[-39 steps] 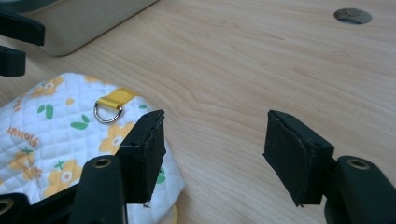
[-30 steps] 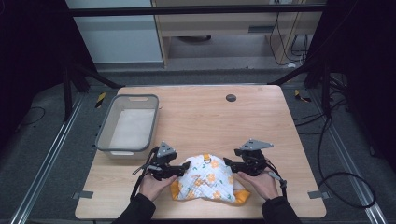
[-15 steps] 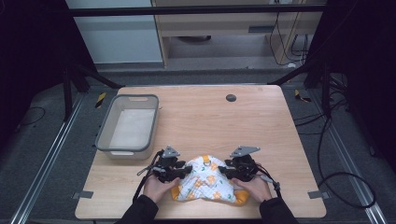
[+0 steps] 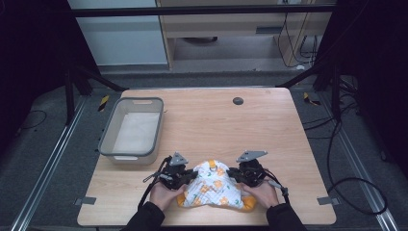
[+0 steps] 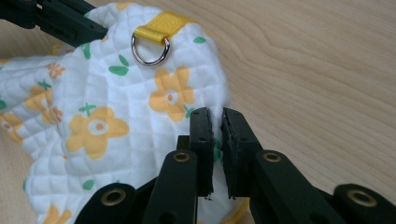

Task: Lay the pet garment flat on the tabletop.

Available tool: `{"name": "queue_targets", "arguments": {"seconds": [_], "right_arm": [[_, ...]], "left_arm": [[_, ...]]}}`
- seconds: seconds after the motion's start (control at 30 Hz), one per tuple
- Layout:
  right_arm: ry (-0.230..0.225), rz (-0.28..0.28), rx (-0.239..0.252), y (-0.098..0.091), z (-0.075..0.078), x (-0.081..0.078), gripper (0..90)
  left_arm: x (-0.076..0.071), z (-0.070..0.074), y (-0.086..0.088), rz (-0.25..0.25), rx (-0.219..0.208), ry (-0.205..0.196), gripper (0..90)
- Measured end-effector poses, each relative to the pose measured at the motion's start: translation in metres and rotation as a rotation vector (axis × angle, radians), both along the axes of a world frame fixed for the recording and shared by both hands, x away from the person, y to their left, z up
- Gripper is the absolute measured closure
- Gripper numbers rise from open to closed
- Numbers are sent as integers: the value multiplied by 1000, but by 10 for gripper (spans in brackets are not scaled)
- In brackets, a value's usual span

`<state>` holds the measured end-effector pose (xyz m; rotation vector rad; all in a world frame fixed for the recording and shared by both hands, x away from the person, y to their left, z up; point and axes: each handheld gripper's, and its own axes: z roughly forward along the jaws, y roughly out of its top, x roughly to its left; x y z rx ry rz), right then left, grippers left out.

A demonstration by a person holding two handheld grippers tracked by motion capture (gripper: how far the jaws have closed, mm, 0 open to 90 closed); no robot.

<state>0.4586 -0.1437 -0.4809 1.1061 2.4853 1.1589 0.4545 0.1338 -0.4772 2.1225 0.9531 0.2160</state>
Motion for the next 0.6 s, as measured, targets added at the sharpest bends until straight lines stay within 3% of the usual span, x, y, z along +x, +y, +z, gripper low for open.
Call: {"name": "queue_targets", "arguments": {"seconds": [0.13,0.2,0.23,0.3,0.33,0.37,0.4,0.43,0.53,0.6], "right_arm": [[-38,-9,36,-7,10,-5,837],[-85,-22,73,-13,19,-11,836],[-85,-22,73,-13,19,-11,836],[-136,-32,107,-17,27,-17,835],[-136,-32,107,-17,27,-17,835],[-165,-32,118,-17,33,-20,836],[-165,-32,118,-17,33,-20,836],[-194,-31,131,-18,42,-23,837],[-216,-32,150,-19,50,-26,838],[-254,-27,173,-22,64,-31,838]], "left_arm": [[-5,12,3,0,-29,-34,825],[-8,20,5,-3,-52,-54,825],[-12,26,6,-8,-63,-76,825],[-18,36,6,-17,-80,-115,826],[-18,36,6,-17,-80,-115,826],[-22,43,6,-17,-84,-147,826],[-22,43,6,-17,-84,-147,826],[-24,47,6,-17,-94,-160,826],[-28,57,6,-21,-114,-185,826],[-31,71,7,-25,-135,-219,826]]}}
